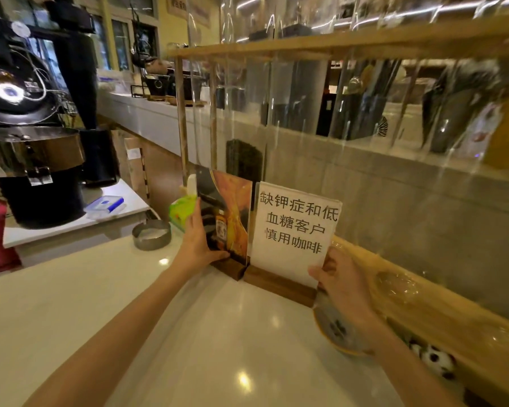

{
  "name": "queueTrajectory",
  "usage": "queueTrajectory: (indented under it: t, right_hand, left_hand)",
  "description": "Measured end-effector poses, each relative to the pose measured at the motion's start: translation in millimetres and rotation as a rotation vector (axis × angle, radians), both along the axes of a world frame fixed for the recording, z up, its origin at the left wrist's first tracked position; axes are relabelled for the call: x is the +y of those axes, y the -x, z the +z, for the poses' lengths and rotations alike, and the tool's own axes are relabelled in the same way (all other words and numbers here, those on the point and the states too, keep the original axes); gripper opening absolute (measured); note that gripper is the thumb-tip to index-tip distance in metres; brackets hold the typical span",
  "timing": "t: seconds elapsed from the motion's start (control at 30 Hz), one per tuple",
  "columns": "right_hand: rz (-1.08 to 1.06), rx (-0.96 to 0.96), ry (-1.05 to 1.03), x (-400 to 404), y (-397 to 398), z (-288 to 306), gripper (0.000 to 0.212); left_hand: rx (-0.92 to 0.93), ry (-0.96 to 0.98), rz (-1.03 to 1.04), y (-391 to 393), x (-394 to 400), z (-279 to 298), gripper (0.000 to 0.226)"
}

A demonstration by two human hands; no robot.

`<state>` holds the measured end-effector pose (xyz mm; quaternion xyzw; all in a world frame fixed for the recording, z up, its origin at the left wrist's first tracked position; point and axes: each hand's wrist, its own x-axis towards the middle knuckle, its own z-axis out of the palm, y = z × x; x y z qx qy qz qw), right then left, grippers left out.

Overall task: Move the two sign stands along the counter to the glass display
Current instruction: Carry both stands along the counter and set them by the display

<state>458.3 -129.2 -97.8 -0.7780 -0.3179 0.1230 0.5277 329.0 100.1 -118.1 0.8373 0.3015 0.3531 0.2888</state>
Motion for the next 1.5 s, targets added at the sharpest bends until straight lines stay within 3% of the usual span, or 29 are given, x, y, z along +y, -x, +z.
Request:
queueTrajectory:
  t: [0.17,0.4,0.73,0.93,1.1,1.27,1.5]
  right_hand:
    - [-0.067,-0.096,0.004,-6,3,-3,0.026]
    - [-0.153,-0.174,0.044,-5,5,-9,0.024]
    - [-0.174,-0.156,0.062,-4,1,-8,0.017]
    - [-0.170,-0.176,0.059,-3,-1,-10,0.021]
    - [-0.092,-0.140,0.062,-5,-3,-1,0.040]
    - [-0.036,-0.105,-0.095,-1,-8,45,0.038]
    - [0.120,-0.464,-0.053,31,-22,125,0.038]
  left_hand:
    - [0.008,0.004,-0.018,-17,-5,-2,0.127]
    - [0.130,-0.049,0.045,-29,-12,-3,0.122]
    - [0.101,-0.057,-0.037,-48,-24,-6,0.096]
    - [0.037,-0.025,-0.048,-52,-30,-8,0.090]
    - [0.062,0.018,-0.049,-52,-35,-14,0.090]
    - [0.121,0.074,-0.104,-45,-35,-19,0.093]
    - [0.318,-0.002,-0.050,-44,-37,-11,0.041]
